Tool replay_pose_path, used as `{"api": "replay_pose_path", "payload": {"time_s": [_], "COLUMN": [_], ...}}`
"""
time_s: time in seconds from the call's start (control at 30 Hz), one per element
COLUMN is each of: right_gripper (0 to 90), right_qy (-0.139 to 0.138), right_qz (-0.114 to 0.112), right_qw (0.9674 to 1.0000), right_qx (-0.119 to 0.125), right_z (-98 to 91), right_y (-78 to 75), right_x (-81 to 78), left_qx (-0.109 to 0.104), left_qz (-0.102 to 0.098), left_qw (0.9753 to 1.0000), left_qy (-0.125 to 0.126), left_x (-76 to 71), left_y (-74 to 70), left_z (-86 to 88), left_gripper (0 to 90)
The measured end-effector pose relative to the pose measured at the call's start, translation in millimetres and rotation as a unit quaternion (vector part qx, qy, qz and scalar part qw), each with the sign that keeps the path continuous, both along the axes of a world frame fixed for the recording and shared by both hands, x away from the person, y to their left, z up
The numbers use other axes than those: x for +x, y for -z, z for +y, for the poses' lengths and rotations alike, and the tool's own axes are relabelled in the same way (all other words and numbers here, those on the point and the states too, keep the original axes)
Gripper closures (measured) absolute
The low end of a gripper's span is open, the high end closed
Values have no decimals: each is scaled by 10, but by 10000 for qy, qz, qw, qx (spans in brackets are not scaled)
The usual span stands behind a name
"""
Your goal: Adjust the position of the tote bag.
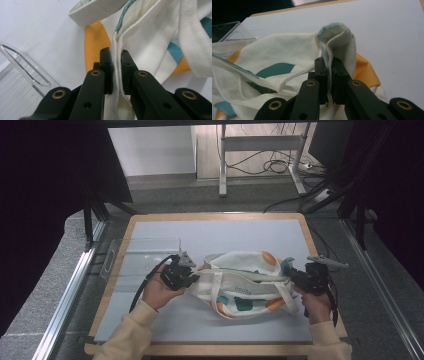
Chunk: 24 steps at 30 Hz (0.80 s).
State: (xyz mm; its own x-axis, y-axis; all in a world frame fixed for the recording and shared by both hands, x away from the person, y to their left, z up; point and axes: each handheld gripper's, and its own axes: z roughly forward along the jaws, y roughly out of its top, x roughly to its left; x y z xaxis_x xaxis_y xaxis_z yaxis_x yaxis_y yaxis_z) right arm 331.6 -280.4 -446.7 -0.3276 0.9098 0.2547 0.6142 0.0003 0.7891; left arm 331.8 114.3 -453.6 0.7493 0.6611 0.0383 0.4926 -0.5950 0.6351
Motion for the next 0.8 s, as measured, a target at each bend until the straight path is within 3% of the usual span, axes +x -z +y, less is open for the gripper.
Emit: {"api": "replay_pose_path", "payload": {"time_s": [0.17,0.33,0.63,0.7,0.8], "right_gripper": [843,843,826,799,603], "right_qy": [26,81,32,46,112], "right_qz": [11,-44,-39,-31,-155], "right_qw": [10000,10000,10000,10000,9998], "right_qx": [60,26,-50,-63,-66], "right_z": [-9,43,29,18,-3], "right_y": [34,38,40,29,-36], "right_x": [110,214,138,110,43], "left_qx": [-121,-100,-164,-188,-421], "left_qz": [66,66,47,46,-55], "left_qw": [9999,9999,9999,9998,9991], "left_qy": [-35,-76,-1,37,68], "left_x": [89,102,27,-9,-89], "left_y": [-19,-14,49,35,-6], "left_z": [28,50,65,98,155], "left_gripper": [838,839,818,761,553]}}
